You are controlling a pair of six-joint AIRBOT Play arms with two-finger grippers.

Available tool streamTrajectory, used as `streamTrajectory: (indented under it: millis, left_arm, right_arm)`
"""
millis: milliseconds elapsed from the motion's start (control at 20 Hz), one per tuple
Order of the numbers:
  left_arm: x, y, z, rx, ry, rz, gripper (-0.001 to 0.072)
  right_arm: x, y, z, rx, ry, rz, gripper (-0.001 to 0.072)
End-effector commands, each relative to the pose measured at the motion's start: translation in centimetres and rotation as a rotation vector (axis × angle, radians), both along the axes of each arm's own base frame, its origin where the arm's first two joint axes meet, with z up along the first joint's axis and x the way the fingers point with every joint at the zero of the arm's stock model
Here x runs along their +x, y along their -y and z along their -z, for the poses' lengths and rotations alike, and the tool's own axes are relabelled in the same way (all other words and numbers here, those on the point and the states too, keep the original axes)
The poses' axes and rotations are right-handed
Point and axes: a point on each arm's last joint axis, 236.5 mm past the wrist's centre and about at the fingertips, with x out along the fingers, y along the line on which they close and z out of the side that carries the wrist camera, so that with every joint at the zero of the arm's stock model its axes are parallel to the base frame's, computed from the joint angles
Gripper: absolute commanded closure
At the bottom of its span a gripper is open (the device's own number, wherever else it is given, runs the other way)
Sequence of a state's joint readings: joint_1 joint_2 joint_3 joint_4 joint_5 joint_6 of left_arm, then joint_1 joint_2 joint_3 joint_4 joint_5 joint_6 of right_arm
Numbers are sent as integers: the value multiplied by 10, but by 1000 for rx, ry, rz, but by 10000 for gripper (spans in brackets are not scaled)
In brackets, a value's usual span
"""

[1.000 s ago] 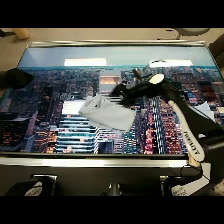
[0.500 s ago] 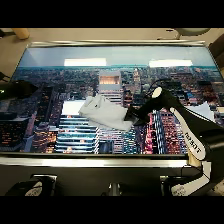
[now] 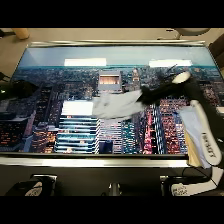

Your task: Fold the shirts.

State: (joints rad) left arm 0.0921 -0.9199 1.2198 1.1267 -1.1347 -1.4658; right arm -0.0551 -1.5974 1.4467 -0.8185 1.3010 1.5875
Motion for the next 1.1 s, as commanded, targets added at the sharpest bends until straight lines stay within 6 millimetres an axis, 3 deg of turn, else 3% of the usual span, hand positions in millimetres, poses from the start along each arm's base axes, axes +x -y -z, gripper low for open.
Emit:
streamTrajectory:
  millis: [0,150,400,800,950,1050]
  left_arm:
    - [4,-2,-4,-1,25,-11,679]
    - [5,-2,-4,-1,24,-11,679]
    - [5,-2,-4,1,27,-9,679]
    - [5,-2,-4,20,35,8,679]
    - [5,-2,-4,19,36,8,679]
    - [5,-2,-4,19,36,8,679]
  right_arm:
    - [-7,105,-63,-84,79,140,694]
    - [-41,191,-86,-154,69,301,694]
    - [-81,297,-111,-192,92,621,694]
    - [-157,363,-122,-199,-36,945,694]
    - [-207,378,-96,-352,-231,967,694]
    - [-248,373,-66,-413,-409,951,694]
